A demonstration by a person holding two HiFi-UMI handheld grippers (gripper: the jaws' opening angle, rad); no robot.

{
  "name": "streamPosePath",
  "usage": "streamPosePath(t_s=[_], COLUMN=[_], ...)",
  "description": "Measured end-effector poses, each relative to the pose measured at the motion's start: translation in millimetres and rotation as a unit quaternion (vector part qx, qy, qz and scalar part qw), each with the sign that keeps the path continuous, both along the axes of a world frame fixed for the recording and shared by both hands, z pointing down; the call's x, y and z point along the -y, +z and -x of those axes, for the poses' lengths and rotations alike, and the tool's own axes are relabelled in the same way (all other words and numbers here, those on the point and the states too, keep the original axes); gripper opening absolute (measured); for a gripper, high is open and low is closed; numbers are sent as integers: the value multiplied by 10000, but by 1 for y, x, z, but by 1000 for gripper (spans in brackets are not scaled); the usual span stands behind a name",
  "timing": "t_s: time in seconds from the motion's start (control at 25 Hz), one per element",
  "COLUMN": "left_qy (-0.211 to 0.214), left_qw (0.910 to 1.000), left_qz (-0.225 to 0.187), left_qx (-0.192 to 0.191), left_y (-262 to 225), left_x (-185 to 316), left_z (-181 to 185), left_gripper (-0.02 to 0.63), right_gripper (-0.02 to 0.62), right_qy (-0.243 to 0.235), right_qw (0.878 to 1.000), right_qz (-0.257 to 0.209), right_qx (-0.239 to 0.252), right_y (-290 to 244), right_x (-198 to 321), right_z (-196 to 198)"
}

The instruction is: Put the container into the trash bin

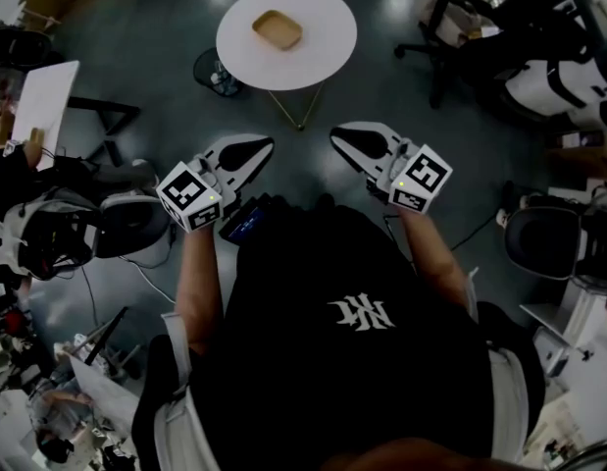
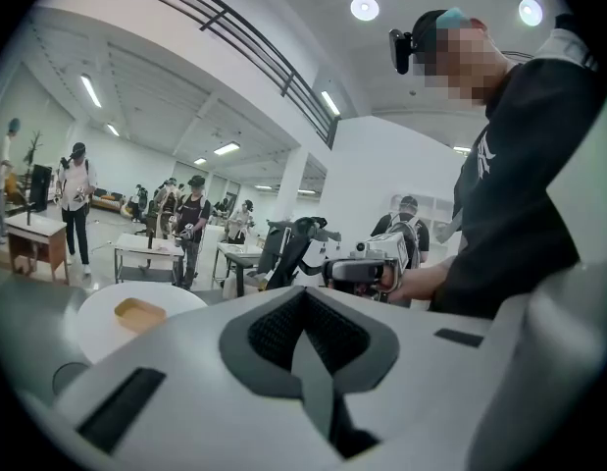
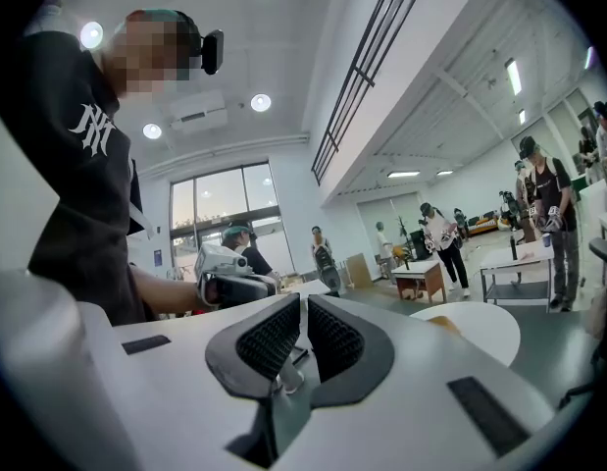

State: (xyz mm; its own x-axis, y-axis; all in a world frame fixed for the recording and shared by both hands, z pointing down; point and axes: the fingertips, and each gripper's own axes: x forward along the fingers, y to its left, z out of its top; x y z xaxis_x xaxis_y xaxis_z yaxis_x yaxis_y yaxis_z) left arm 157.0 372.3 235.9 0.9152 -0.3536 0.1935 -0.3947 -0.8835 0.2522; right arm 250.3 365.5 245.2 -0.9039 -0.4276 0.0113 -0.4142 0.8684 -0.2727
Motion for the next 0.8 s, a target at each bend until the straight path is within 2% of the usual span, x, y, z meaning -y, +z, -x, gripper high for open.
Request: streamPosePath(t_s=[0.4, 0.8], left_qy=[-202, -444], left_qw=[9997, 9986], left_qz=[104, 222], left_qx=[47, 168], left_y=[1, 5], left_x=[-7, -10], left_z=[-2, 9], left_gripper=[3, 3], right_gripper=[49, 49], right_qy=[-127, -24], right_qw=[9998, 9990], right_qz=[165, 375], right_qx=[77, 233], right_y=[10, 26], right_x=[-3, -2], right_z=[-6, -18])
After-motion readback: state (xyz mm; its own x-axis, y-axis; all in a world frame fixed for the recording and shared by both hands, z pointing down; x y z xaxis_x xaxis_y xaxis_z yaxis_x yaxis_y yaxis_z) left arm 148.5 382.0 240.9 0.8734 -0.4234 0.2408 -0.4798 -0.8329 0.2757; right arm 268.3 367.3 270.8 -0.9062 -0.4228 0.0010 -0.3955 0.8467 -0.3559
